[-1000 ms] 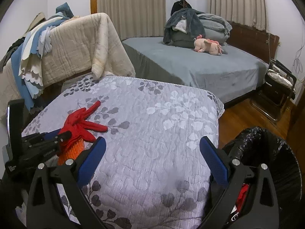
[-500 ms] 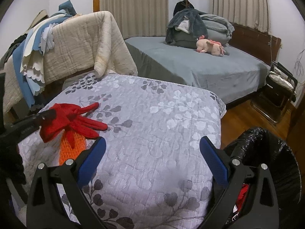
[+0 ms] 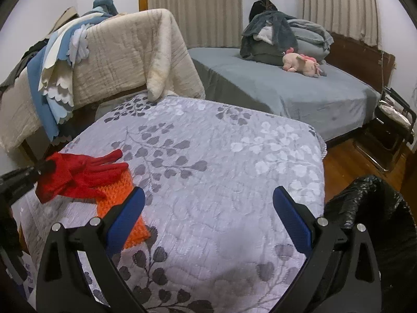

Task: Collect trash
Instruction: 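Lift the red glove with the left gripper while the right gripper grasps the orange mesh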

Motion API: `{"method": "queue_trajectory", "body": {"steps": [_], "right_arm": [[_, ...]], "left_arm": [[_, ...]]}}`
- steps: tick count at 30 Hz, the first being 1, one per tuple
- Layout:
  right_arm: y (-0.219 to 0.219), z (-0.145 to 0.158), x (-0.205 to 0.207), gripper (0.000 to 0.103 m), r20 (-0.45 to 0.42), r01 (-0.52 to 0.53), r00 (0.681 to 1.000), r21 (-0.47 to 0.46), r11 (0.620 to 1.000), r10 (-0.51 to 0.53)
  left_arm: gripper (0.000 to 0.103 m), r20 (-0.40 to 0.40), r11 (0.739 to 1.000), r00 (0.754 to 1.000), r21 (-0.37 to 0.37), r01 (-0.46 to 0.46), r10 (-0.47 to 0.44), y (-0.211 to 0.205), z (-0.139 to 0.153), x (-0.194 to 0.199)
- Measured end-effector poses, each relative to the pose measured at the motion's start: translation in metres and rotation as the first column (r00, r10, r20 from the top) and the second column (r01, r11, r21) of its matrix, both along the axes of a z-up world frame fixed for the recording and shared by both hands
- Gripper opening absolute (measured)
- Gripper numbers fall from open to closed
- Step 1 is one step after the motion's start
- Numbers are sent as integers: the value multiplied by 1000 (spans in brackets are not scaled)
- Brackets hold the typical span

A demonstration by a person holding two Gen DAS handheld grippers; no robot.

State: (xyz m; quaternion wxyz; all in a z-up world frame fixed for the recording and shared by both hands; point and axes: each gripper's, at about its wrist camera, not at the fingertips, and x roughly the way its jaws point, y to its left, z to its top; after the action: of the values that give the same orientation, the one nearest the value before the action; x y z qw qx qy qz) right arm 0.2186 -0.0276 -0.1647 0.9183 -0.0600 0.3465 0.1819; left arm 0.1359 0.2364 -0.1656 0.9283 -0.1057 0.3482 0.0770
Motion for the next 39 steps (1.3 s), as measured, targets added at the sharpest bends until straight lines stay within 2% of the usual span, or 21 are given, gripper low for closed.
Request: {"method": "queue_trajectory", "body": {"steps": [1, 7, 9, 11, 14, 16, 17, 18, 20, 21, 25, 32, 39], "right_arm": [[2, -2, 0, 96, -4, -3, 1000, -3, 1000, 3], [11, -9, 2, 96, -20, -8, 1000, -15, 1000, 8], [14, -12, 3, 96, -24, -10, 1000, -17, 1000, 9], [17, -14, 5, 96, -30, -14, 999, -19, 1000, 13], [23, -18, 6, 96, -36, -22, 999, -24, 999, 21], [26, -20, 8, 96, -43, -25, 999, -25, 999, 24], [27, -21, 8, 96, -44, -27, 999, -25, 999, 26], [28, -21, 8, 96, -45, -29, 999, -26, 999, 28], [32, -22, 9, 96, -49, -33, 998, -26, 999, 32], [33, -23, 10, 96, -52, -35, 998, -24, 999, 34], [43, -25, 11, 96, -64, -52, 997, -10, 999, 52], [67, -26, 7, 96, -70, -111, 991, 11, 994, 112], [97, -38, 3, 96, -102, -179, 979, 7, 984, 179]], "left_arm": [[7, -11, 1000, 1000, -6, -2, 1, 1, -4, 0], [45, -27, 1000, 1000, -7, 15, -16, -4, -18, 9], [51, -34, 1000, 999, 0, 20, -20, -6, -22, 14], [63, -47, 1000, 999, 5, 22, -21, -7, -27, 21], [67, -88, 1000, 996, -7, 16, -16, -3, -39, 28], [64, -115, 999, 993, -41, 14, -18, 2, -47, 31], [50, -121, 998, 992, -61, 16, -24, 3, -50, 31], [41, -126, 997, 992, -77, 18, -28, 5, -53, 31], [15, -125, 996, 992, -86, 18, -29, 7, -54, 29], [9, -121, 994, 992, -103, 28, -40, 8, -54, 28], [6, -92, 996, 995, -86, 28, -36, 8, -47, 21], [6, -10, 1000, 1000, -27, -9, 9, 19, -13, 0], [6, -3, 997, 997, 8, -72, 72, 41, -3, -21]]}}
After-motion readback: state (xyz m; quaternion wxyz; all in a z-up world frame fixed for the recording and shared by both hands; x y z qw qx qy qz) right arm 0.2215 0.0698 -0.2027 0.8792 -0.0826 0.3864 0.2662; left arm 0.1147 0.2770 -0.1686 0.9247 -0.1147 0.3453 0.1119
